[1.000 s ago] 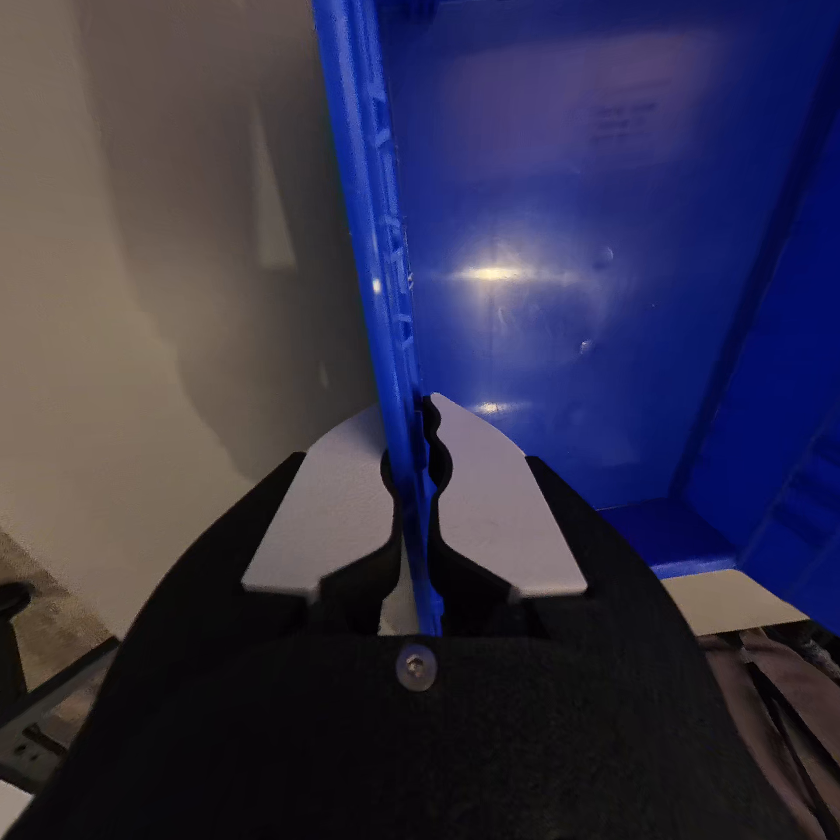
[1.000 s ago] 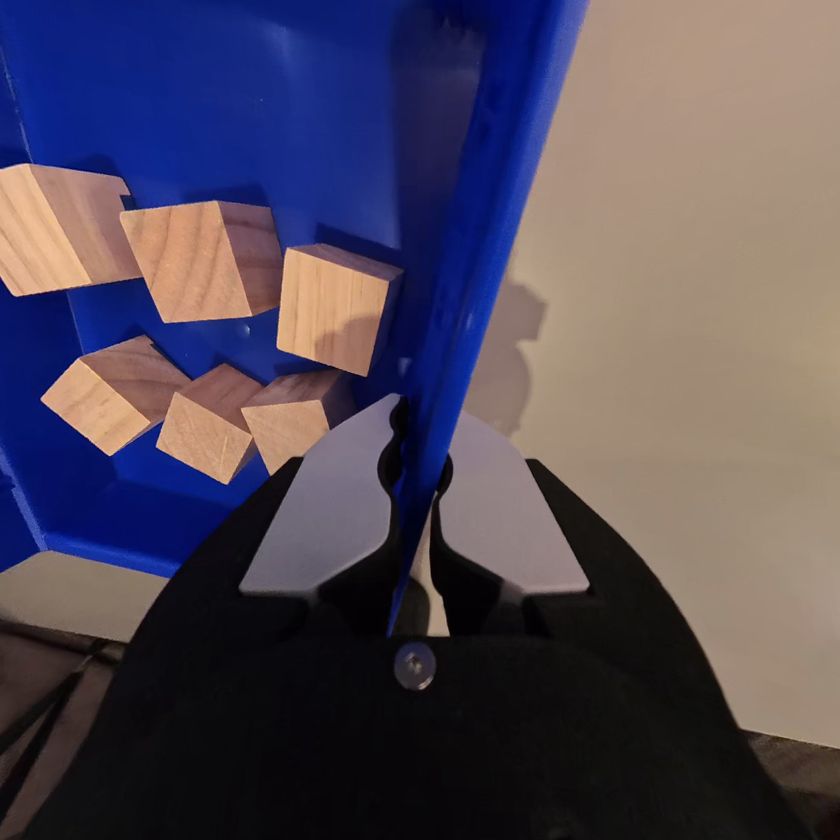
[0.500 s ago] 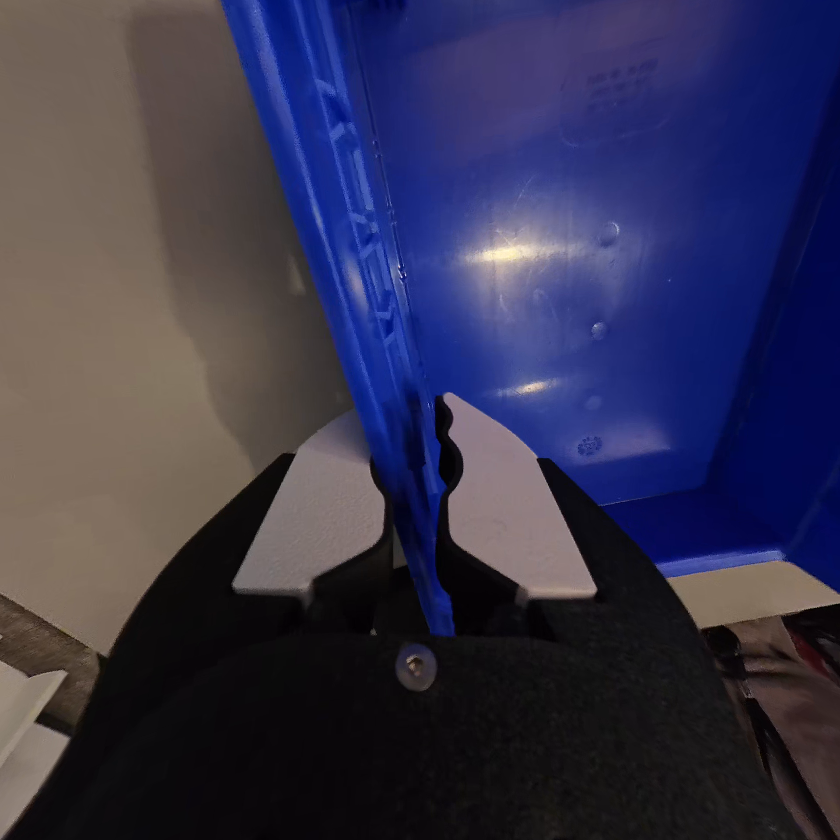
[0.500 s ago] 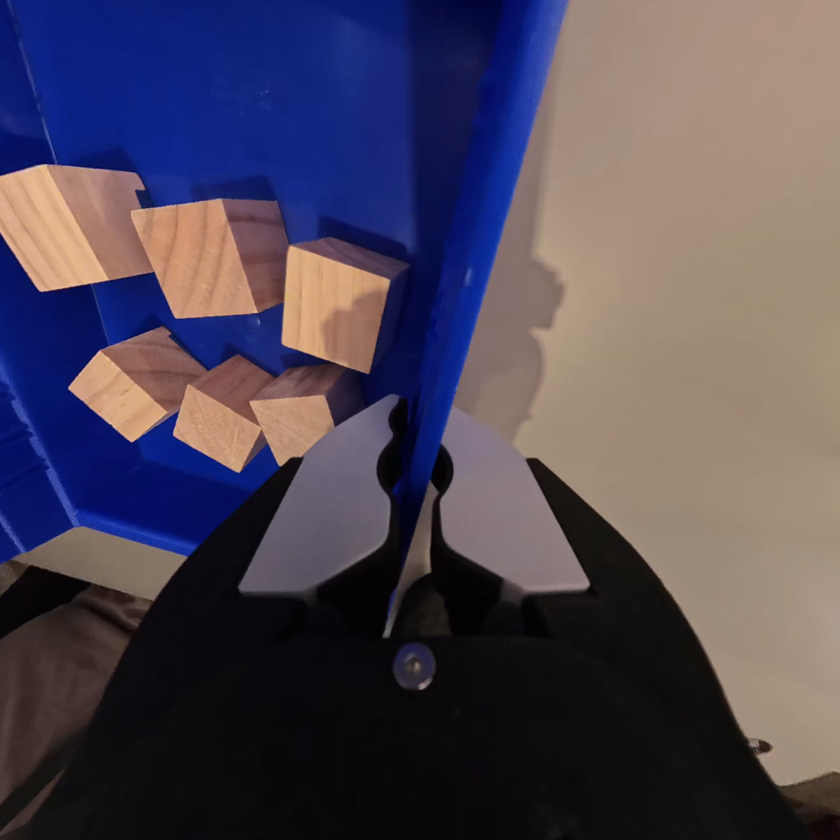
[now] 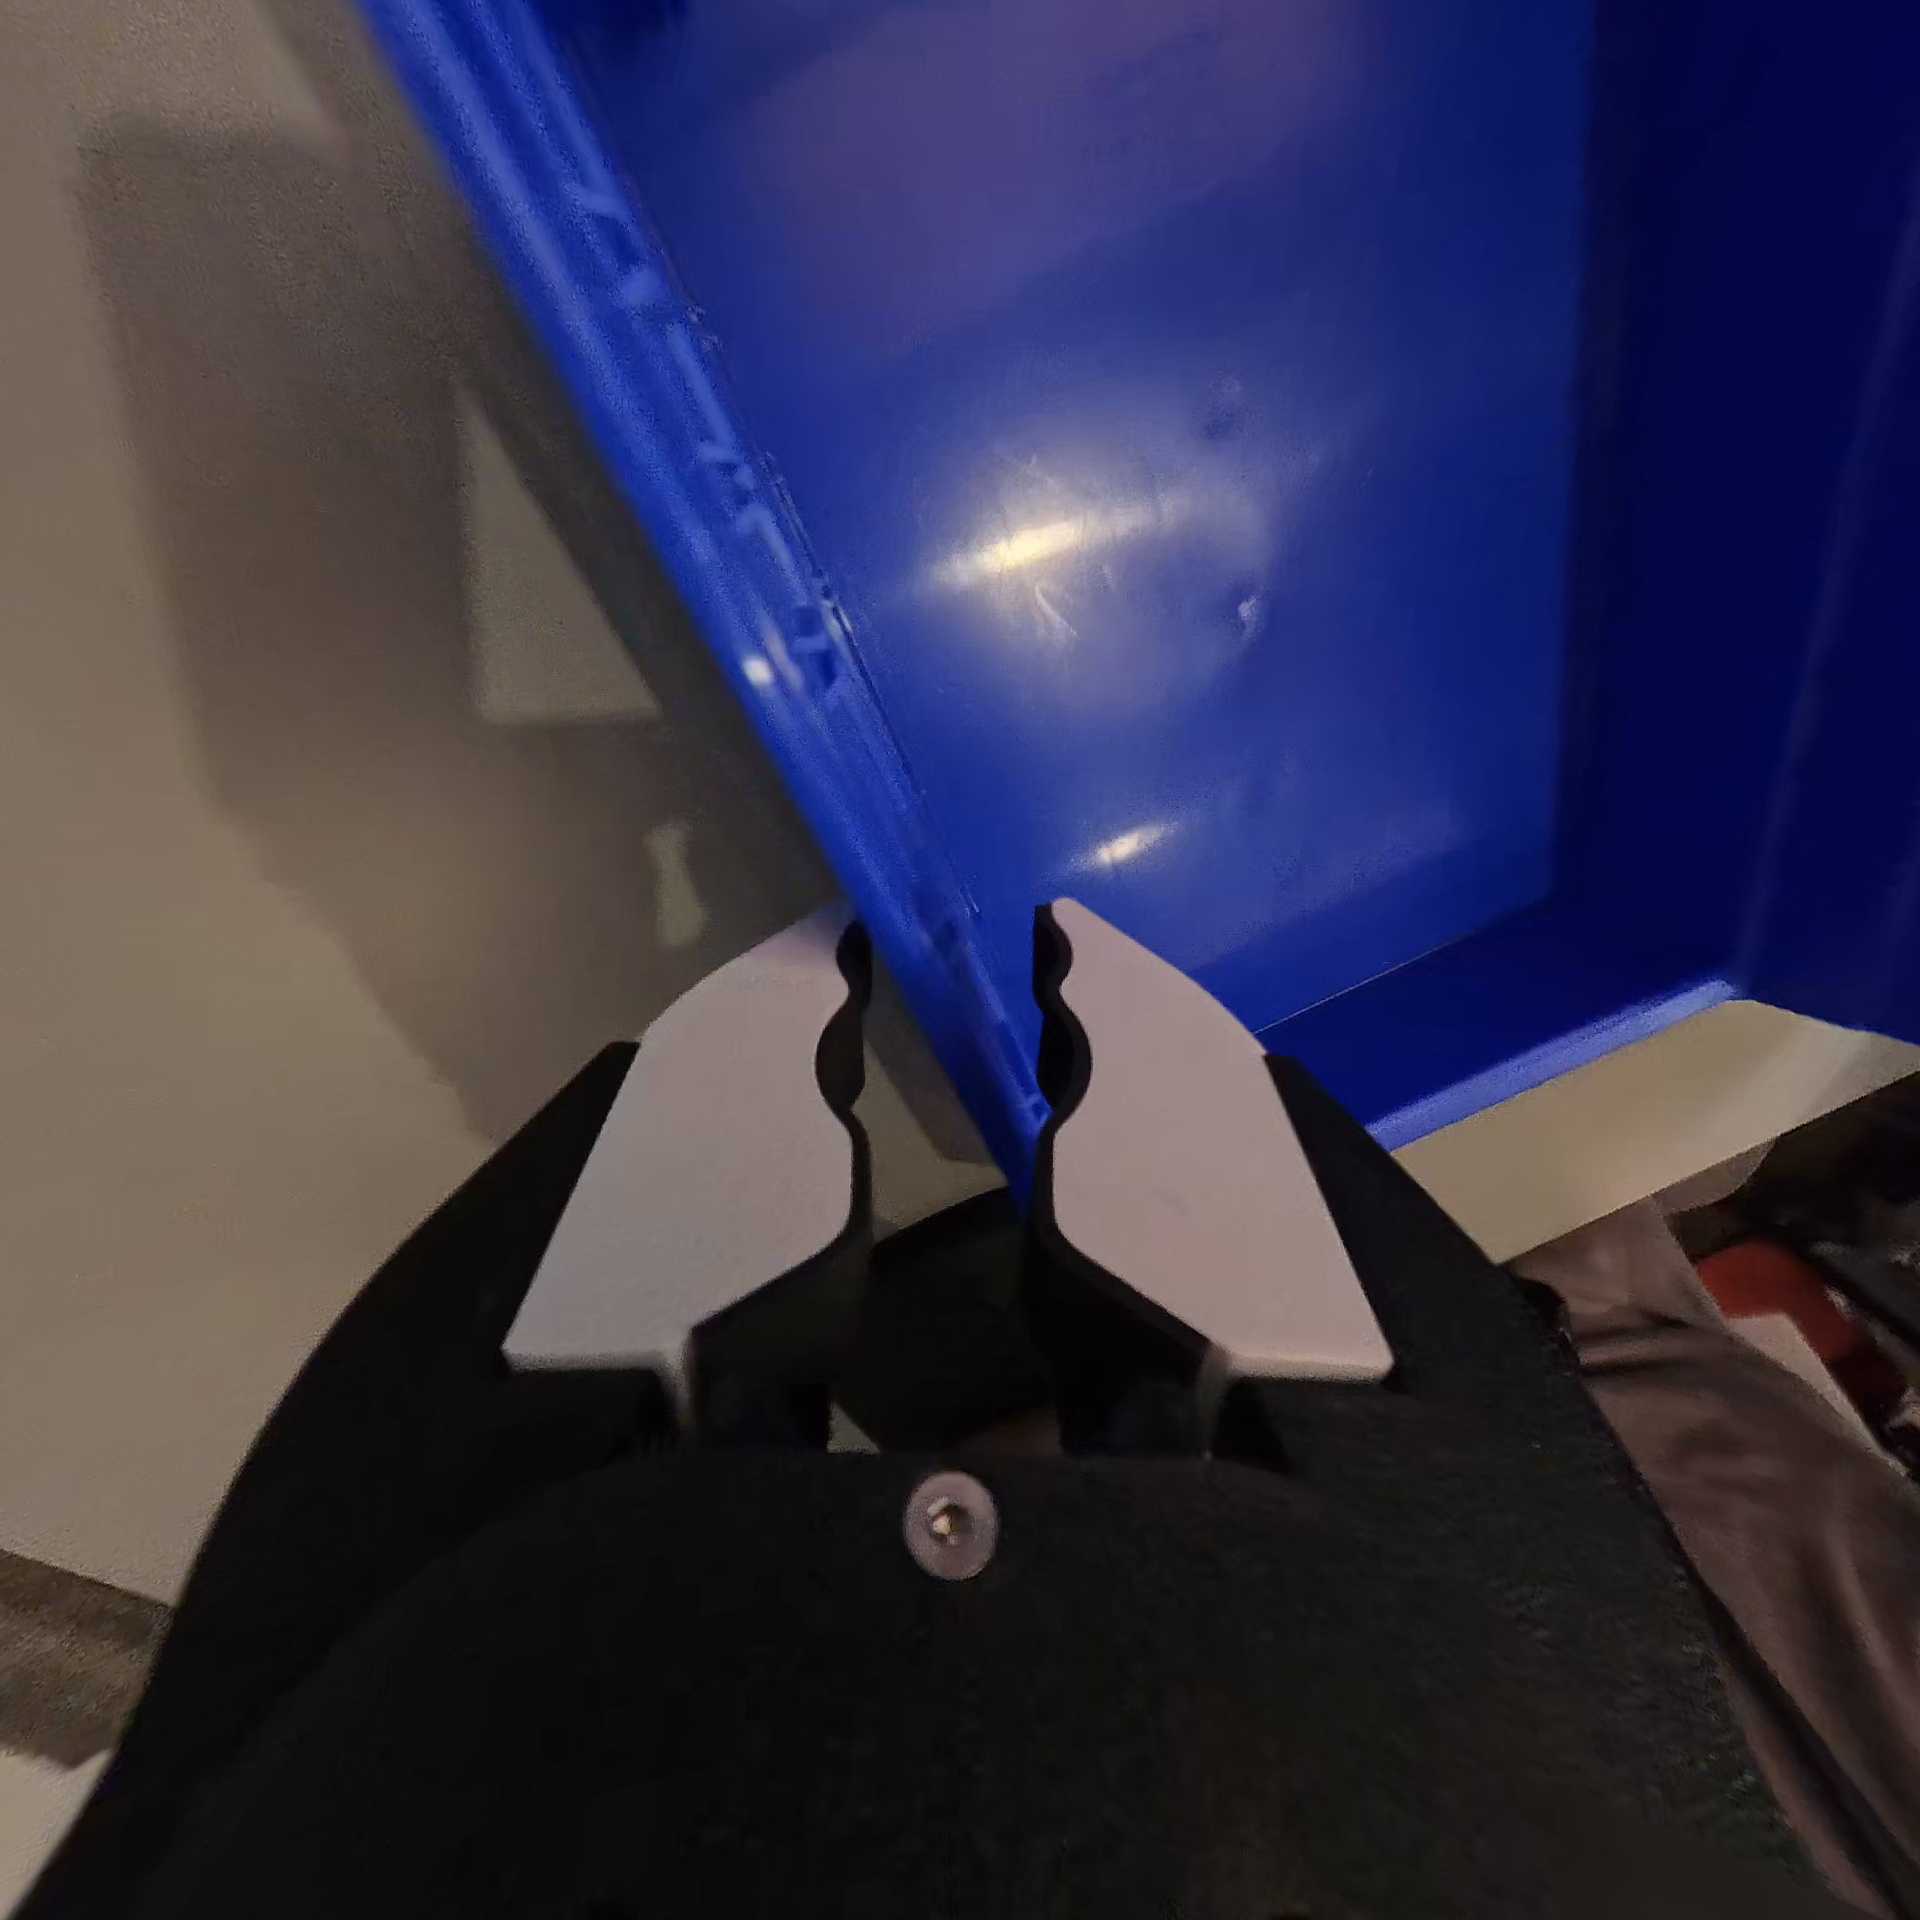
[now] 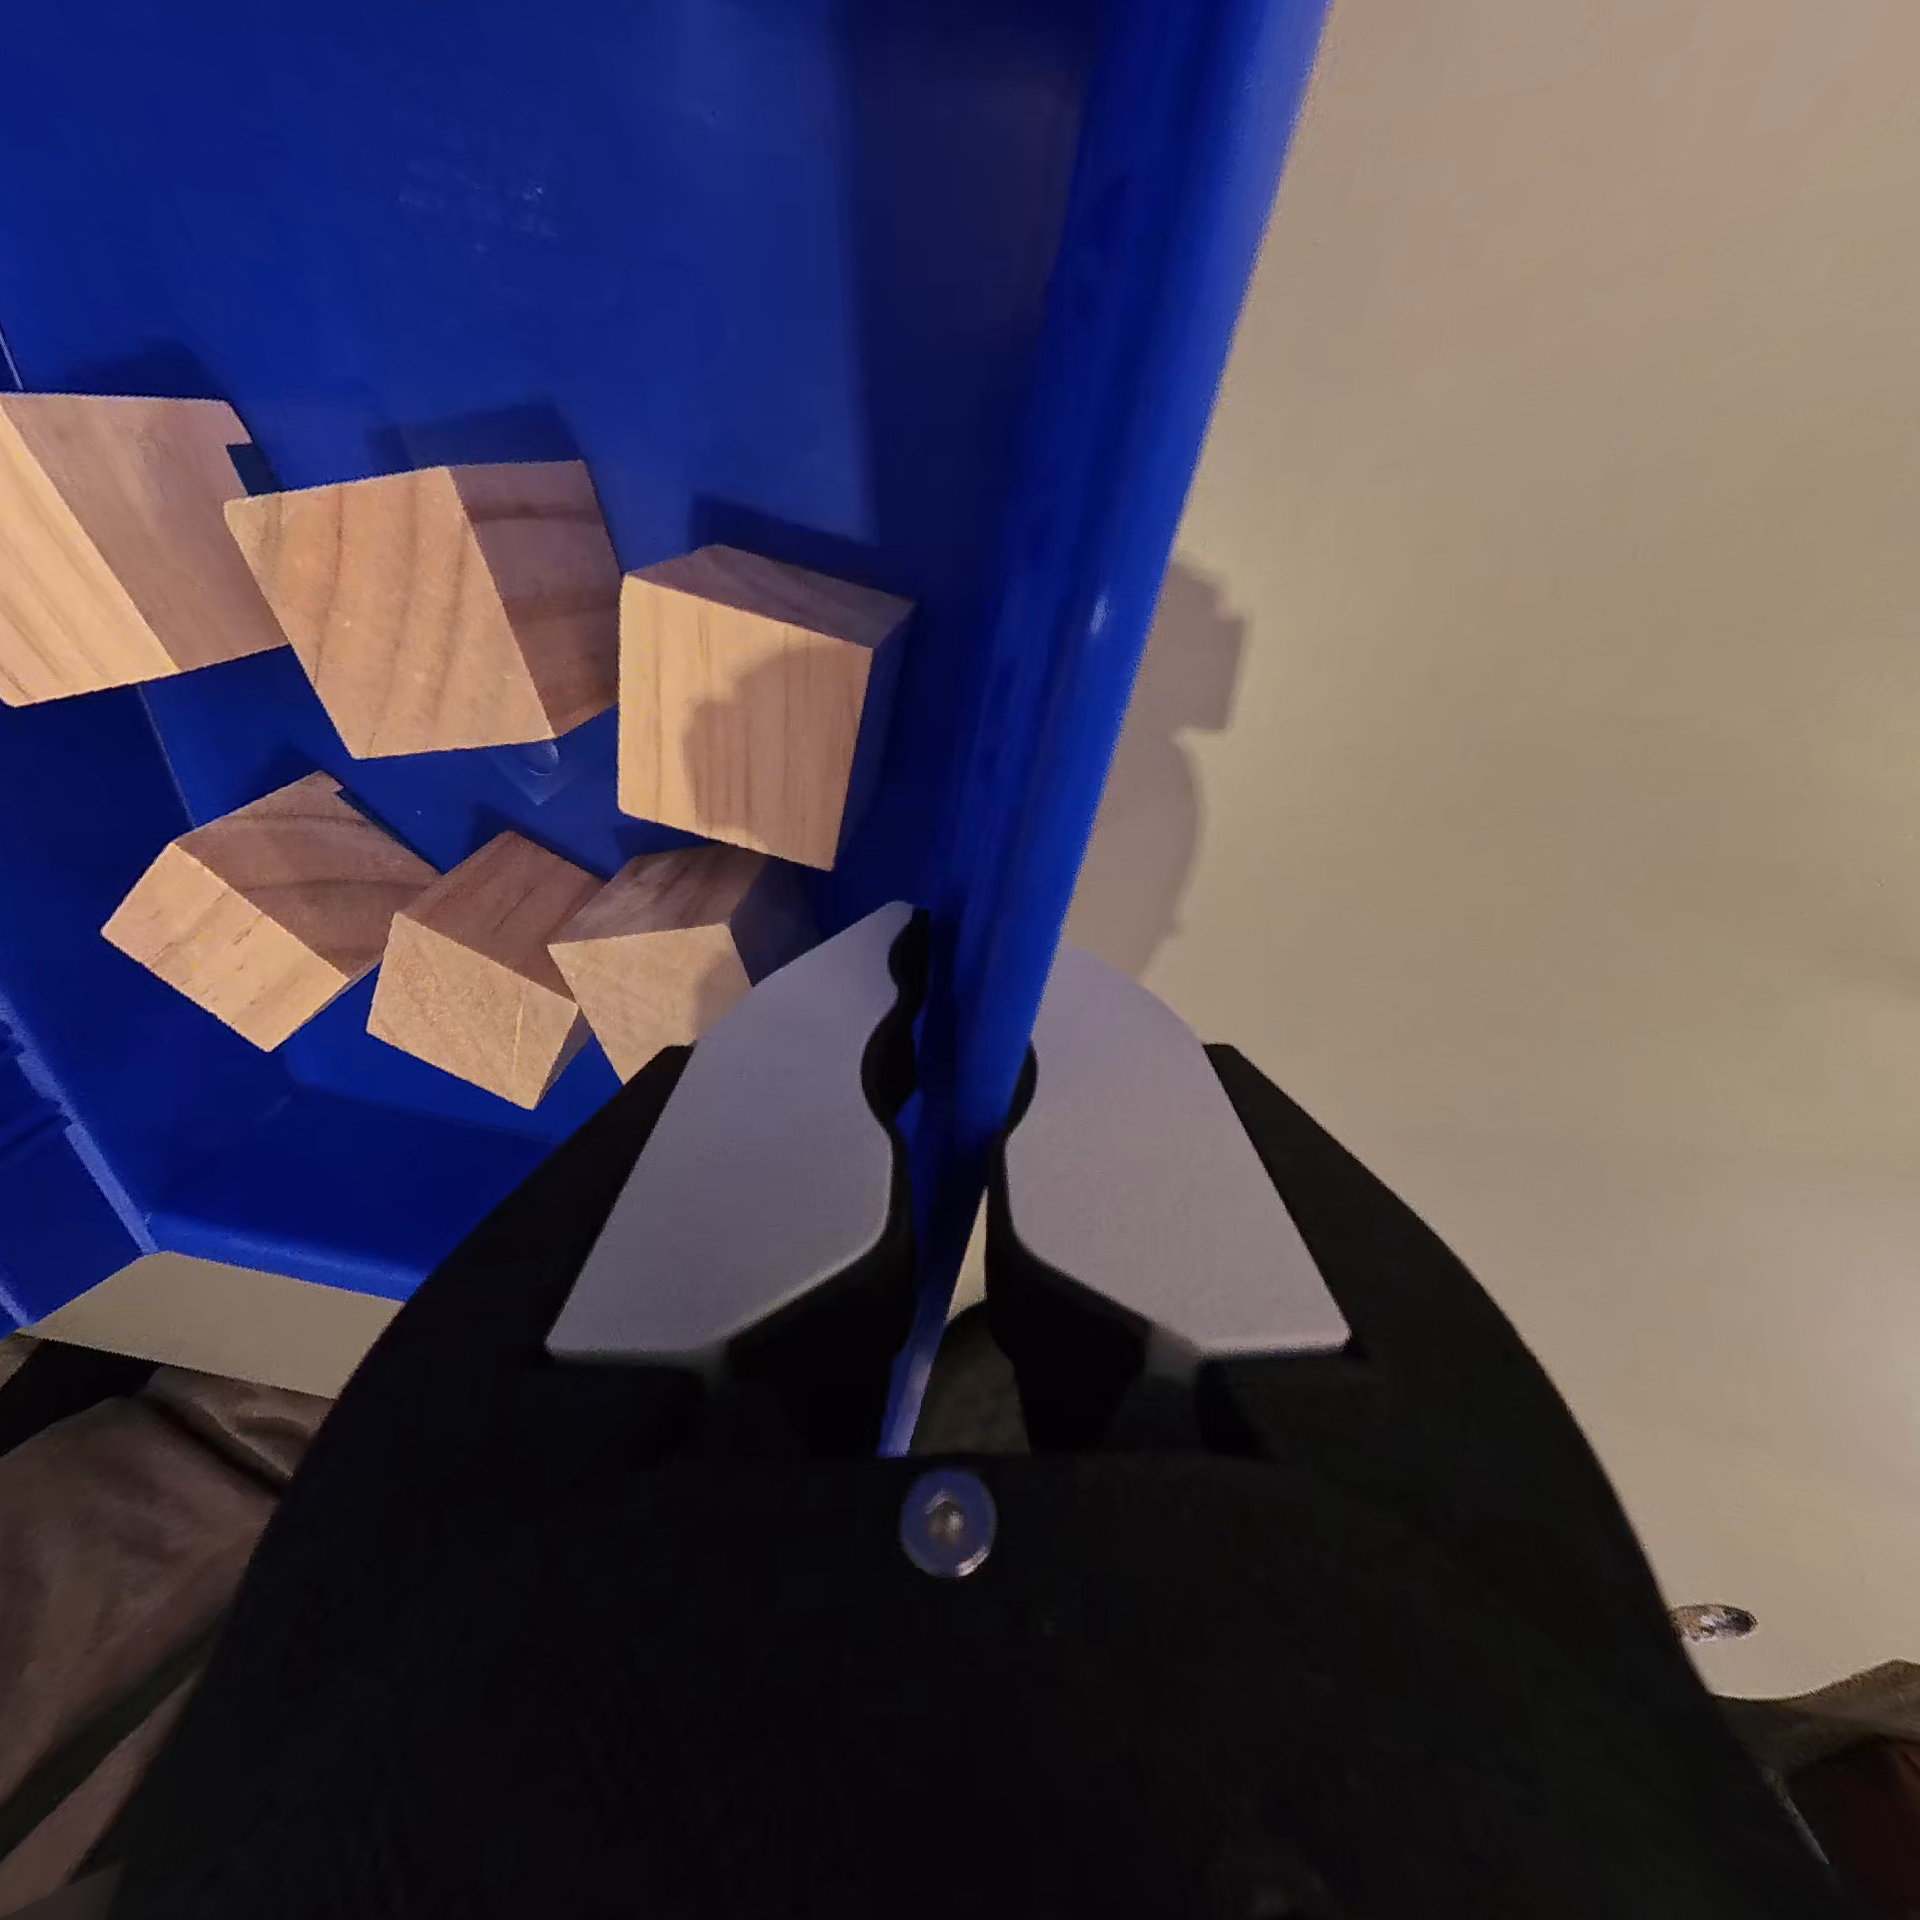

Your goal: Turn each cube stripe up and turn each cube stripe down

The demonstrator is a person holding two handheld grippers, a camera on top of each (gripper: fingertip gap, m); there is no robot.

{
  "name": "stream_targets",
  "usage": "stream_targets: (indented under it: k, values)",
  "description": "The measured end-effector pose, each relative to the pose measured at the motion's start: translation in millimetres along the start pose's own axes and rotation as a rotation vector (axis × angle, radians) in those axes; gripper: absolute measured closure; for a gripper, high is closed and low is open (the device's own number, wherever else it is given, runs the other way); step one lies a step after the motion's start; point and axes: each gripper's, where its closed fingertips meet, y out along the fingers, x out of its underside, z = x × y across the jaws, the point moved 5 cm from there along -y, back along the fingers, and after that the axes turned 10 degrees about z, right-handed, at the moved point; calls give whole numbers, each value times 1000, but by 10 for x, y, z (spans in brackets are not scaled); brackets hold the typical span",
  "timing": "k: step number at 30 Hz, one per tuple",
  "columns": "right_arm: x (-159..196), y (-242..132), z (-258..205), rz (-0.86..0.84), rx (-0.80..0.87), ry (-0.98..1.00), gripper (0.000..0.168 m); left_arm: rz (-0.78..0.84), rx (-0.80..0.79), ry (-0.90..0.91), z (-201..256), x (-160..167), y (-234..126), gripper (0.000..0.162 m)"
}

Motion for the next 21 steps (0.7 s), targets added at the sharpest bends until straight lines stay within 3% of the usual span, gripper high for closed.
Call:
stream_targets:
  k: [5, 14, 18, 21]
  values:
    - [-4, 2, 2, -28, 4, 7, 158, 237, -34, 22, -118, -52, -496, 134]
    - [-12, 14, 7, -31, 1, 45, 160, 858, -219, 88, -128, -122, -1599, 132]
    - [-12, 18, 13, -30, 36, 17, 156, 1043, -284, 108, -129, -116, -1871, 132]
    - [-11, 20, 16, -31, 70, -1, 153, 1145, -299, 76, -165, -108, -2002, 121]
